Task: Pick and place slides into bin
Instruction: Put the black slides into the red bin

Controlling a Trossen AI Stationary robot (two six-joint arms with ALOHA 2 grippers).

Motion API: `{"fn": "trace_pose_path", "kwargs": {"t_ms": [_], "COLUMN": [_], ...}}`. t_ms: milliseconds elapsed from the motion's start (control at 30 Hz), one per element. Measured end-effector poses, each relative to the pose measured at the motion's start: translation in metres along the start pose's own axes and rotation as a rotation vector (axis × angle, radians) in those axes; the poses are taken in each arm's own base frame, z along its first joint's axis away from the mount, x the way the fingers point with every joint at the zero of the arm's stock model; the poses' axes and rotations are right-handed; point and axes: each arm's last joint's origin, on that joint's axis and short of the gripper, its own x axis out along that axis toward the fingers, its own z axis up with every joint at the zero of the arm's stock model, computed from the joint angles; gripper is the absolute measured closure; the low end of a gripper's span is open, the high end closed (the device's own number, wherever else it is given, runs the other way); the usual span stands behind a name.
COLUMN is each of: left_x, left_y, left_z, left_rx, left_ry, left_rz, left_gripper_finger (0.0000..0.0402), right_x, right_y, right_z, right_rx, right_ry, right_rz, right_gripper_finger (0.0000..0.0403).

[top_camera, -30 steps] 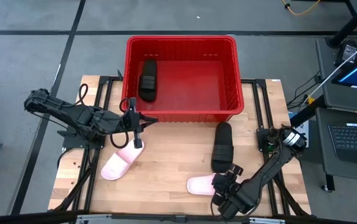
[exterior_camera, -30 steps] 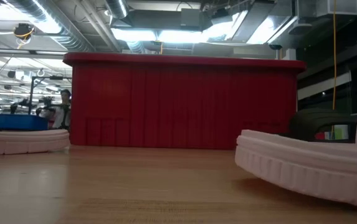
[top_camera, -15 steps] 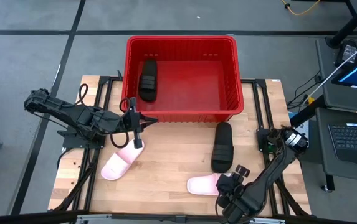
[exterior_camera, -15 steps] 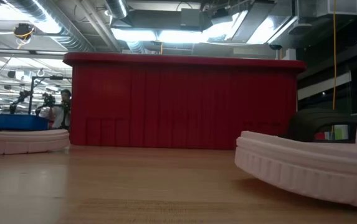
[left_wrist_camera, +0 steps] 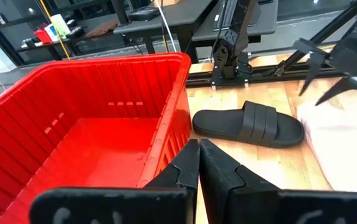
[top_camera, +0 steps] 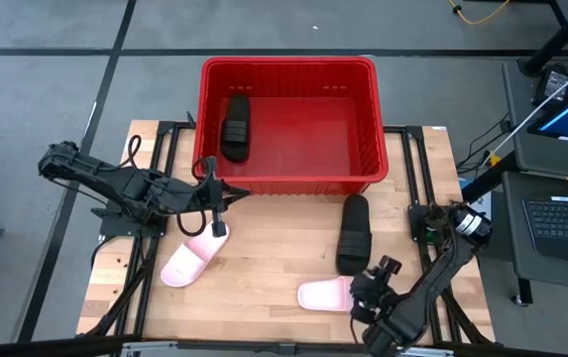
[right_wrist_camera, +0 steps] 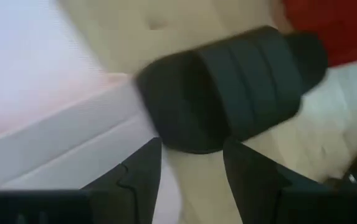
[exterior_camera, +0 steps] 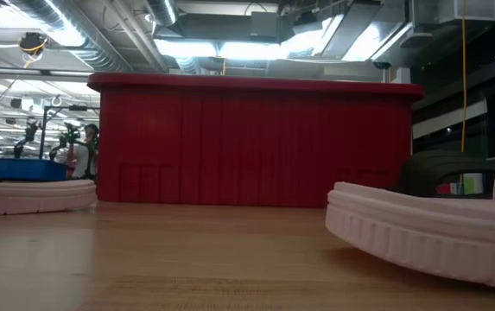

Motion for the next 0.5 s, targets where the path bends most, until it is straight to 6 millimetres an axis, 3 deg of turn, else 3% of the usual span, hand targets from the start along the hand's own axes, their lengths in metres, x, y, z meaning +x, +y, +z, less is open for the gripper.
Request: {"fn": "trace_pose_path", "kwargs": {"t_ms": [133, 500], "left_x": [0.000, 0.000], "left_y": [0.000, 0.000], "left_z": [0.000, 0.000], "left_rx": [0.001, 0.000], "left_ry": [0.000, 0.000], "left_rz": [0.000, 0.000], "left_gripper_finger": [0.0395, 0.0394], "right_x": [0.014, 0.031], "right_y": [-0.004, -0.004], "right_z": [-0.009, -0.012], "right_rx": [0.080, 0.079], "right_ry": [0.003, -0.036], "right_rz": [-0.061, -0.070], "right_gripper_finger": [0.0231, 0.0231]}}
